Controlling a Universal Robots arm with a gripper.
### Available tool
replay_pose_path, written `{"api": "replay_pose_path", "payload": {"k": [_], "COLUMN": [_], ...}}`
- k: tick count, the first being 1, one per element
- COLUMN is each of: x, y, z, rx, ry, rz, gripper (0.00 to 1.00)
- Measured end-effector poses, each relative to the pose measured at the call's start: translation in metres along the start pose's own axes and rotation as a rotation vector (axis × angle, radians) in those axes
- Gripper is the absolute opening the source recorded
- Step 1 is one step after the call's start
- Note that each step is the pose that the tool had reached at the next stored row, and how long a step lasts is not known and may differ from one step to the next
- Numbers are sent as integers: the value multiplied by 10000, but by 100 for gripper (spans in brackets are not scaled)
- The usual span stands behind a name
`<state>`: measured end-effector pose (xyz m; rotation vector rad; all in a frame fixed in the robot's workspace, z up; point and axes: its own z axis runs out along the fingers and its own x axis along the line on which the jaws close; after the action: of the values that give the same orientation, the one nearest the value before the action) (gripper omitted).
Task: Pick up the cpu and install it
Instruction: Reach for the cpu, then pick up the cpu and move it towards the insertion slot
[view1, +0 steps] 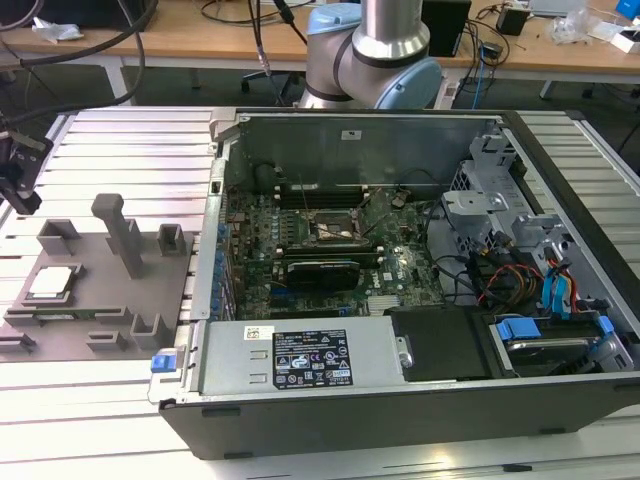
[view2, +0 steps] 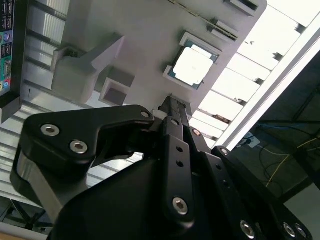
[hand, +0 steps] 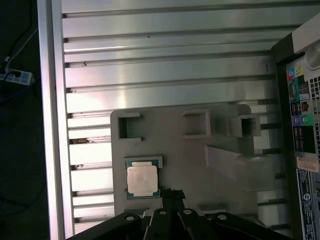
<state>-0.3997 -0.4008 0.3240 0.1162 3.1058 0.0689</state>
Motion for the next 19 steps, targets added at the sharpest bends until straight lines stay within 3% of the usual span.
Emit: {"api": "replay_pose_path", "payload": {"k": [19], "x": [0], "y": [-2], "z": [30], "rx": [-2], "ry": [-3], "rz": [-1], "gripper": [11]}}
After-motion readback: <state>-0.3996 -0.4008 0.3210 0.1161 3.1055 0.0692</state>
